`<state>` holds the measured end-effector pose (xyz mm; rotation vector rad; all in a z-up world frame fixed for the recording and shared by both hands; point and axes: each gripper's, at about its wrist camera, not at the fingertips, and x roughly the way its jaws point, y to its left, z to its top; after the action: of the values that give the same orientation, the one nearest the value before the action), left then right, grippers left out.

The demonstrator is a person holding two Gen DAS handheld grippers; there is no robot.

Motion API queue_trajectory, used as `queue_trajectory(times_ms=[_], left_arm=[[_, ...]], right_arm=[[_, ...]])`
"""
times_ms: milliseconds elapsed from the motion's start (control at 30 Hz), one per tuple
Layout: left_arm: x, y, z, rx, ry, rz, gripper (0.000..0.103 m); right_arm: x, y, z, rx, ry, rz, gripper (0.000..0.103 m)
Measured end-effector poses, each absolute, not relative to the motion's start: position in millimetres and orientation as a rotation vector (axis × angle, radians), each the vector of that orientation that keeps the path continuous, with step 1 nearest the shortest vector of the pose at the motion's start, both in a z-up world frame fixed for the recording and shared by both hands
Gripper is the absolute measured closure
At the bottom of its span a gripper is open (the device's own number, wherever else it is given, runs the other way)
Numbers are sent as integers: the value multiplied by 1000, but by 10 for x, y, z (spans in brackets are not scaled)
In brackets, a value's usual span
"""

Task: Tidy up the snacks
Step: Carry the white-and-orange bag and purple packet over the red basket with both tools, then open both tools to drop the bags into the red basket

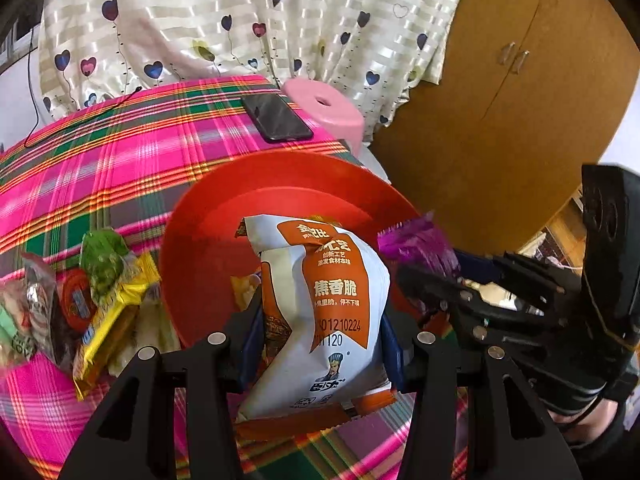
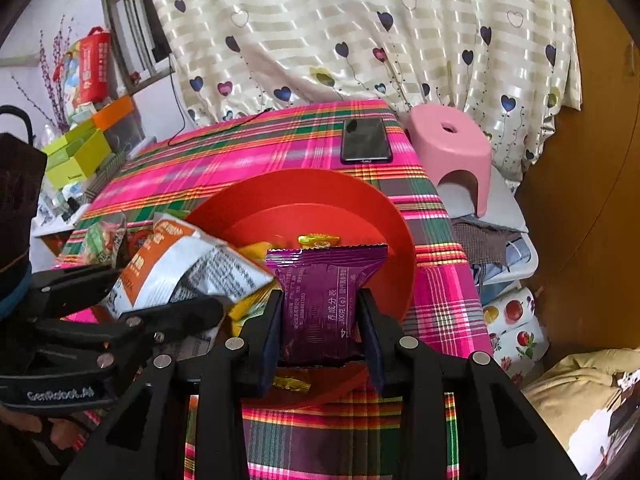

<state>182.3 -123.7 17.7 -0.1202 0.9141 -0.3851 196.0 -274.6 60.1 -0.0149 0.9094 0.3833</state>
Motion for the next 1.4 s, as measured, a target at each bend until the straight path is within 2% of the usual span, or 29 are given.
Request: queue_trajectory(times_ms=[533, 667, 800, 1167, 1400], left_arm=[[2287, -1132, 186, -112, 869, -318, 53], [2213, -1052, 236, -124, 861, -315, 53], [2072, -1012, 263, -132, 863, -326, 53], [1885, -1109, 104, -175, 955, -401, 52], [2127, -1151, 84, -148, 903, -359, 52]], right_arm=[[2327, -2679, 395, -33, 965, 358, 69], [2358, -2692, 367, -30, 972, 347, 68], [2317, -2718, 425, -21, 951, 344, 60], [2155, -2724, 556, 0, 913, 363, 59], [2131, -2723, 558, 3, 915, 365, 59]])
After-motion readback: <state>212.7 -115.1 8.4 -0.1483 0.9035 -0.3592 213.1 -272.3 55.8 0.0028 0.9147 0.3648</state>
